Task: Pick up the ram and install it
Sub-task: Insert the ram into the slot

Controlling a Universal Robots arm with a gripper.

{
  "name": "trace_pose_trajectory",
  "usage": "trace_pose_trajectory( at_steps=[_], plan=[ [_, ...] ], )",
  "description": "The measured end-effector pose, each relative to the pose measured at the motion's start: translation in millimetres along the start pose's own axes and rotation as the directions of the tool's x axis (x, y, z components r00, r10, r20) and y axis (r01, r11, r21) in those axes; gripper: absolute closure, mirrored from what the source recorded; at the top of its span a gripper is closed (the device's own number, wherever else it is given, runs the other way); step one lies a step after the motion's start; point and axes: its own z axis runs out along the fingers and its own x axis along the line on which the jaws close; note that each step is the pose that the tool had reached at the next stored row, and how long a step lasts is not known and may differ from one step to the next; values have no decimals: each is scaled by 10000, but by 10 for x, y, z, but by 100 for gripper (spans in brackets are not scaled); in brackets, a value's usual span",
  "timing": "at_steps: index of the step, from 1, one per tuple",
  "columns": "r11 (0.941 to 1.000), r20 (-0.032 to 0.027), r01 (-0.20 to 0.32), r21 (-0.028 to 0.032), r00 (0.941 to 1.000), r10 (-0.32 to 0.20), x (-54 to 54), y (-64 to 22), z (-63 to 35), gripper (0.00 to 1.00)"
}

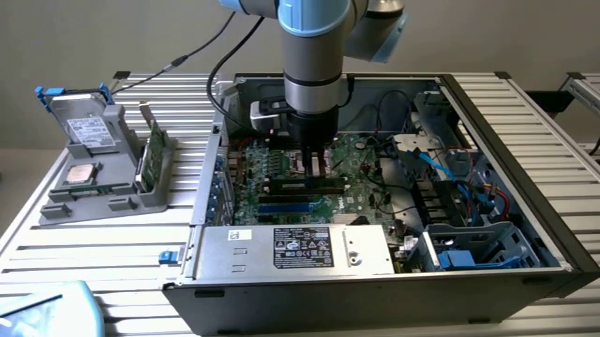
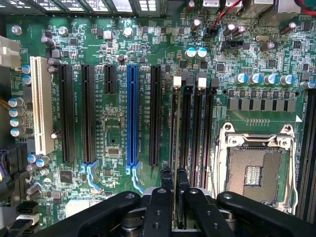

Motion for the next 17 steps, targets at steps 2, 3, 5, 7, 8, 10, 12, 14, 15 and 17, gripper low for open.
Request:
trace_pose_trajectory(
  at_steps=[2, 3, 5, 7, 8, 10, 12, 14, 15, 17],
  plan=[
    [10000, 0, -9, -9, 10000, 9, 0, 1, 1, 85],
    [10000, 0, -11, -15, 10000, 11, 0, 0, 1, 85],
    [10000, -1, -17, -29, 10000, 17, 0, 0, 1, 85],
    [10000, 0, -20, -37, 10000, 20, 0, -2, 1, 85],
    [10000, 0, -22, -41, 10000, 22, 0, -5, 1, 85],
    [10000, 0, -24, -45, 10000, 24, 0, -9, 1, 85],
    [10000, -1, -24, -51, 10000, 24, 0, -9, 1, 85],
    [10000, -1, -24, -56, 10000, 24, 0, -9, -3, 85],
    [10000, -1, -24, -57, 10000, 24, 0, -10, -8, 85],
    [10000, 1, -23, -62, 10000, 23, 0, -11, -22, 85]
  ],
)
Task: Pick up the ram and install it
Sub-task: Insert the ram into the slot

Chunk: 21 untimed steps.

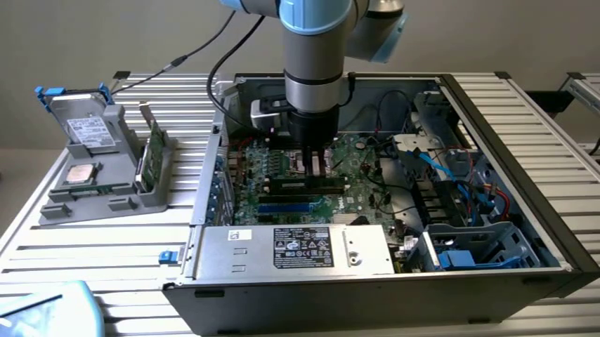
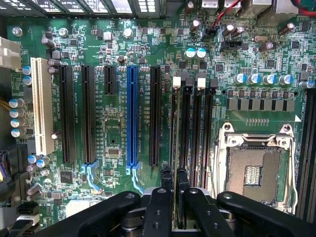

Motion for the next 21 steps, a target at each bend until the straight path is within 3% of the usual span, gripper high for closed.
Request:
trace_pose_trajectory(
  at_steps=[21],
  plan=[
    [9999, 6, 97, -69, 10000, -97, -4, 0, 1, 85]
  ],
)
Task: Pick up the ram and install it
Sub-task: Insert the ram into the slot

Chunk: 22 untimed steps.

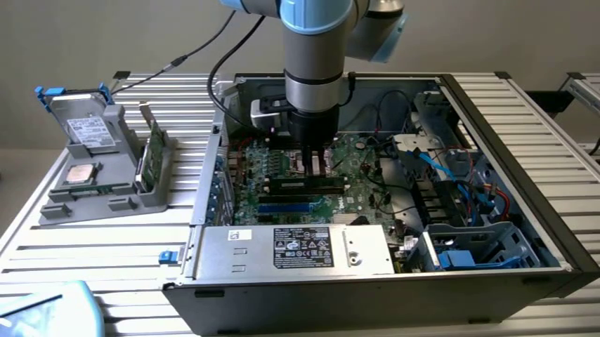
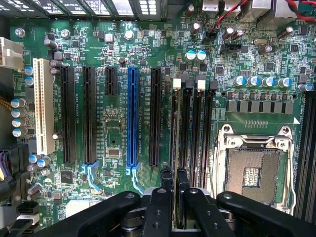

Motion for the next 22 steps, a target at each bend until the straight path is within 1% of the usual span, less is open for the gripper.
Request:
trace_pose_trajectory(
  at_steps=[13, 22],
  plan=[
    [10000, 1, 25, -5, 10000, -25, 0, 0, 15, 85],
    [10000, 4, 74, -40, 10000, -74, 0, -9, 15, 85]
  ],
)
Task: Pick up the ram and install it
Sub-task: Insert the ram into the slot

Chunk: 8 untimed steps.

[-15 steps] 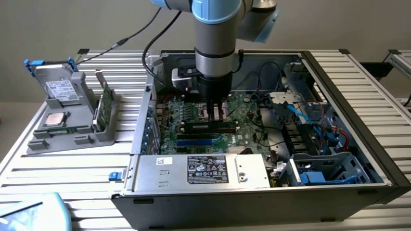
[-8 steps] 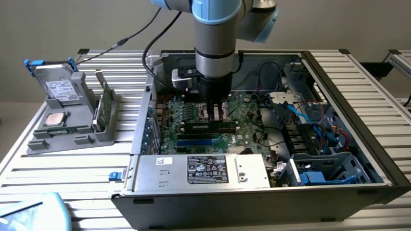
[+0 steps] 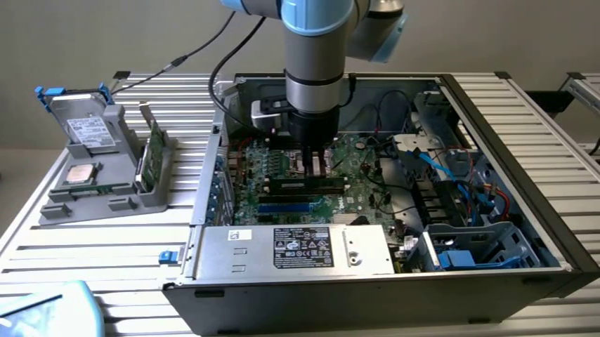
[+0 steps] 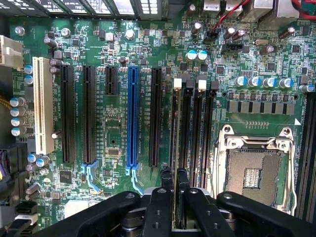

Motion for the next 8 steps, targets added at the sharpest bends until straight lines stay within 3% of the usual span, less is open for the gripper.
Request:
trace_pose_trajectory(
  at_steps=[8],
  plan=[
    [10000, 3, 64, -60, 10000, -64, 0, -5, 0, 85]
  ],
)
